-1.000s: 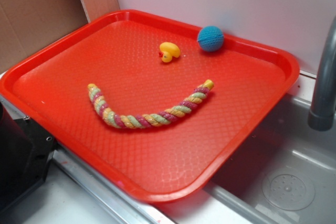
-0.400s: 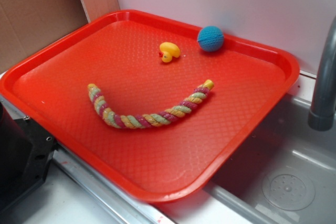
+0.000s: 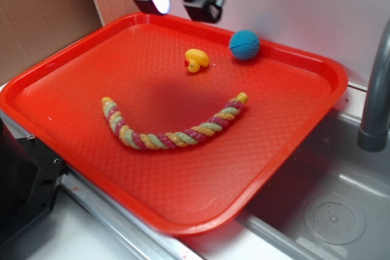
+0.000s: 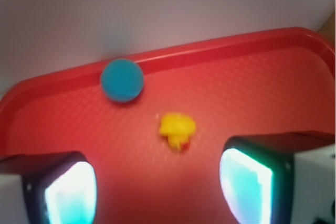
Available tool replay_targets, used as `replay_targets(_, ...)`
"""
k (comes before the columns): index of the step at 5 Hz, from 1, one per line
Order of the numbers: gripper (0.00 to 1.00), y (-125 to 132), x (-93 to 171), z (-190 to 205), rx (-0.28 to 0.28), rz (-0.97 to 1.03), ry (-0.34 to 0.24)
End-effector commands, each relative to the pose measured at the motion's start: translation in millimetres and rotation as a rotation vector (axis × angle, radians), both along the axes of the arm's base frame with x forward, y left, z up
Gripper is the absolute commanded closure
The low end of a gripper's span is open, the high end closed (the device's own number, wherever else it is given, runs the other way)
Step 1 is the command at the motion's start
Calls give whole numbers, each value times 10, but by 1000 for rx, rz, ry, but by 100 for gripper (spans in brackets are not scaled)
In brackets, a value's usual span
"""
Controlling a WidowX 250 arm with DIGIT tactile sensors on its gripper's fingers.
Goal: Grab the blue ball.
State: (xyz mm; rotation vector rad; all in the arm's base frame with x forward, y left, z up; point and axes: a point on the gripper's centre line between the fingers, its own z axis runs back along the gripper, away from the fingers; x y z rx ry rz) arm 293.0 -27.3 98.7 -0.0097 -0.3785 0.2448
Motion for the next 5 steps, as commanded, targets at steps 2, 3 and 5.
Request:
replay_targets(2, 0, 14, 753, -340, -6, -27, 4)
replay_targets(3, 0, -23, 849, -483, 6, -62, 37)
replay_targets(5, 100, -35, 844, -510, -9, -56, 40)
